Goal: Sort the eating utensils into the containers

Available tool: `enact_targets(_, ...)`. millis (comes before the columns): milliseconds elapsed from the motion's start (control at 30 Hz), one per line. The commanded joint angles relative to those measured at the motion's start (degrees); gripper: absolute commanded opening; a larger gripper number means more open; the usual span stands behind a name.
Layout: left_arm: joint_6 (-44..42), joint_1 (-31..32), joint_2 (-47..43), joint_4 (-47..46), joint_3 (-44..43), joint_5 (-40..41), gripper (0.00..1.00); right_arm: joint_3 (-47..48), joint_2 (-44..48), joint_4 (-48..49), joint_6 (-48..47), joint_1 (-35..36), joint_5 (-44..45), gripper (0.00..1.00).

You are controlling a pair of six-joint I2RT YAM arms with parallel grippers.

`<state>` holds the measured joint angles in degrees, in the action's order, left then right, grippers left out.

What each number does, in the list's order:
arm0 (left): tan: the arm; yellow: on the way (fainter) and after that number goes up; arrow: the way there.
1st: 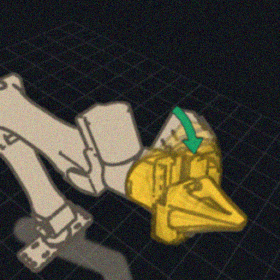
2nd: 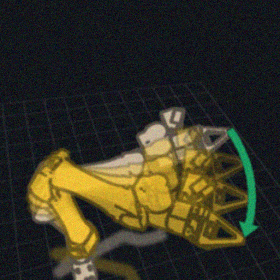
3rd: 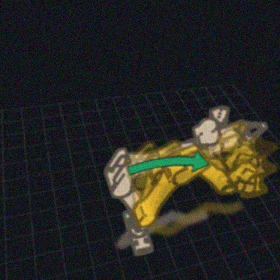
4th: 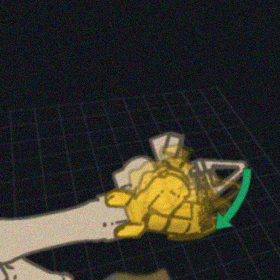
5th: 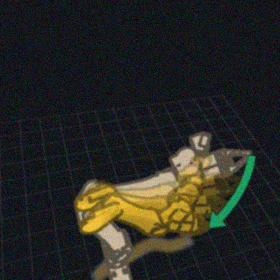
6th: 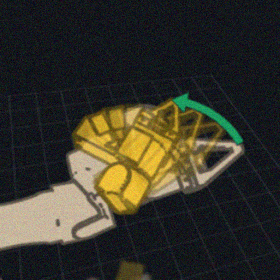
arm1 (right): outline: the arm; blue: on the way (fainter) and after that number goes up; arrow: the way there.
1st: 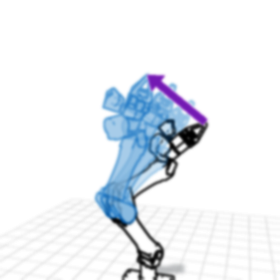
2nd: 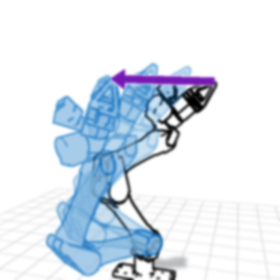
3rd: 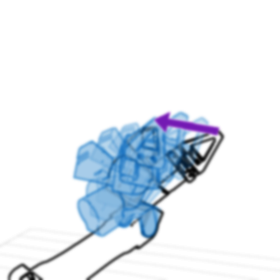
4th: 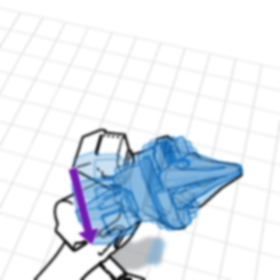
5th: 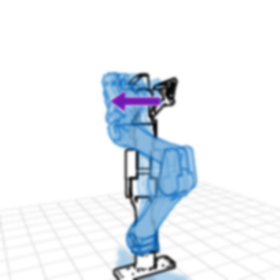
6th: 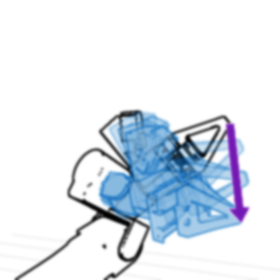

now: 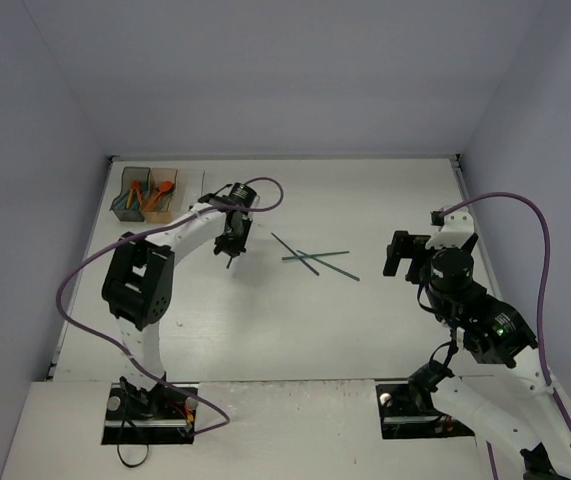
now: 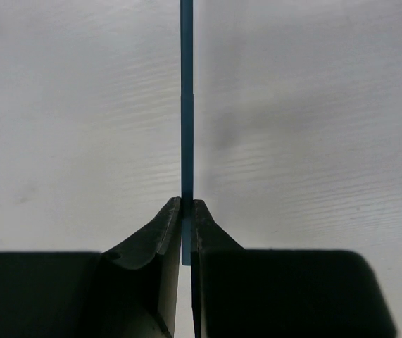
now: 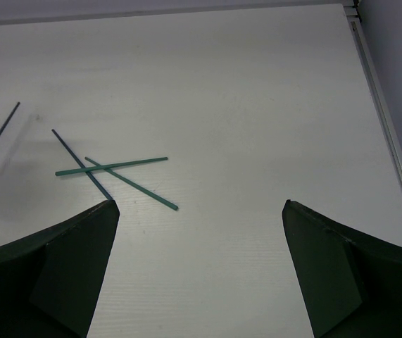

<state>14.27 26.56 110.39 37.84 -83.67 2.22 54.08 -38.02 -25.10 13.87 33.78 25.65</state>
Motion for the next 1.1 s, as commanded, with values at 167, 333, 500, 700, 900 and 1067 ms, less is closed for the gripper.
enact_targets(167, -8.8, -13.7, -2.9, 8.5, -15.0, 5.6, 0.0, 0.3, -0.9, 3.0, 0.6, -0.3, 1.4, 1.0)
enact_targets(333, -11.6, -18.8, 4.5, 11.7, -26.0, 5.2, 0.0, 0.3, -1.1, 3.0, 0.5, -0.3, 1.7, 1.0)
enact_targets(500, -13.0, -20.7, 10.6, 13.9, -34.4, 4.4, 0.02, 0.4, -1.3, 3.0, 0.4, -0.3, 2.0, 1.0)
enact_targets(700, -13.4, -20.8, 14.9, 16.5, -39.5, 3.7, 0.02, 0.3, -1.5, 3.0, 0.3, -0.4, 2.2, 1.0)
enact_targets(900, -13.1, -21.5, 15.3, 16.4, -39.1, 3.4, 0.05, 0.1, -1.6, 3.0, 0.4, -0.3, 2.5, 1.0)
enact_targets(1067, -12.6, -21.6, 15.2, 16.7, -38.5, 2.4, 0.07, 0.2, -2.1, 3.0, 0.6, -0.3, 2.1, 1.0)
